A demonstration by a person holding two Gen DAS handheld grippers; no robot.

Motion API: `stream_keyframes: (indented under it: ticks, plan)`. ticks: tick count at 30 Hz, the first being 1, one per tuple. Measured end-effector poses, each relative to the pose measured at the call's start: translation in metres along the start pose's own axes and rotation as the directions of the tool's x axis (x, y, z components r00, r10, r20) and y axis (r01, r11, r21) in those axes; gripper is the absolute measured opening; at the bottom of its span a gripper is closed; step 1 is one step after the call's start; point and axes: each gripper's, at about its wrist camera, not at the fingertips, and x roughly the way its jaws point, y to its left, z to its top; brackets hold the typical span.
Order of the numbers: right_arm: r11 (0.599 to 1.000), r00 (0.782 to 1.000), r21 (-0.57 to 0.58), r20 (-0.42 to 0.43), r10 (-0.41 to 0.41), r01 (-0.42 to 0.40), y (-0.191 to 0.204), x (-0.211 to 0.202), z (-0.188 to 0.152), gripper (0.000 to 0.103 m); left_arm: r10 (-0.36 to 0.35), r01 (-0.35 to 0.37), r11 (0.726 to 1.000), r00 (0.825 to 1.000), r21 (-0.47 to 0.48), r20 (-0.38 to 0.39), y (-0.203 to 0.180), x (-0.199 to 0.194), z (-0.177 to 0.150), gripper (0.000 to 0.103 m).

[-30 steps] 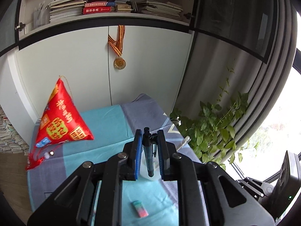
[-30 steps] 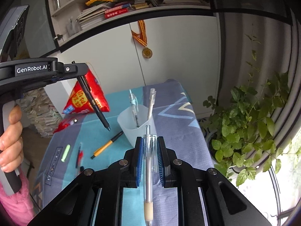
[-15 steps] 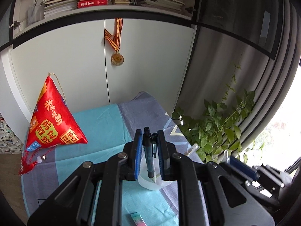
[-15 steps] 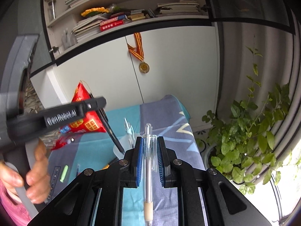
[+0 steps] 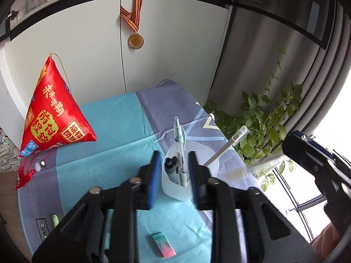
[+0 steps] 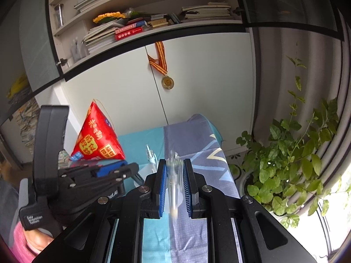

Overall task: Organize stationery
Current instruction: 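Release the clear pen into the cup with the right tool while the left tool releases the black pen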

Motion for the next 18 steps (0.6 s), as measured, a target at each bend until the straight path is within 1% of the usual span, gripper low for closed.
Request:
stream_keyframes:
  ticks: [1,3,6,8,12,18]
  plan:
    - [1.000,1.000,0.000,0.002,-0.003,0.003,0.000,0.000,0.001,0.016,0.002,-0.002,1.000,1.000,0.001,0.013,0.000,-0.004,-0.002,0.038]
    - [1.000,1.000,-0.007,0.009,-0.017,0.017,0.002,0.001,0.003,0.016,0.028,-0.028,1.000,0.999,0.012,0.045,0.003,-0.016,-0.007,0.039]
    - [1.000,1.000,-0.016,0.012,-0.014,0.014,0.007,0.003,0.008,0.016,0.056,-0.058,0.998,0.996,0.016,0.076,0.010,-0.031,-0.014,0.039]
    - [1.000,1.000,-0.018,0.015,-0.011,0.011,0.009,0.003,0.011,0.016,0.054,-0.055,0.998,0.995,0.005,0.082,0.017,-0.040,-0.019,0.040]
    - [0.999,0.999,-0.033,0.054,0.002,0.000,0.017,-0.004,0.020,0.016,0.059,-0.057,0.998,0.994,-0.025,0.092,0.034,-0.053,-0.030,0.041]
    - [0.995,0.997,-0.089,0.075,-0.030,0.037,0.037,0.009,0.028,0.016,0.086,-0.080,0.995,0.992,-0.061,0.089,0.052,-0.064,-0.050,0.042]
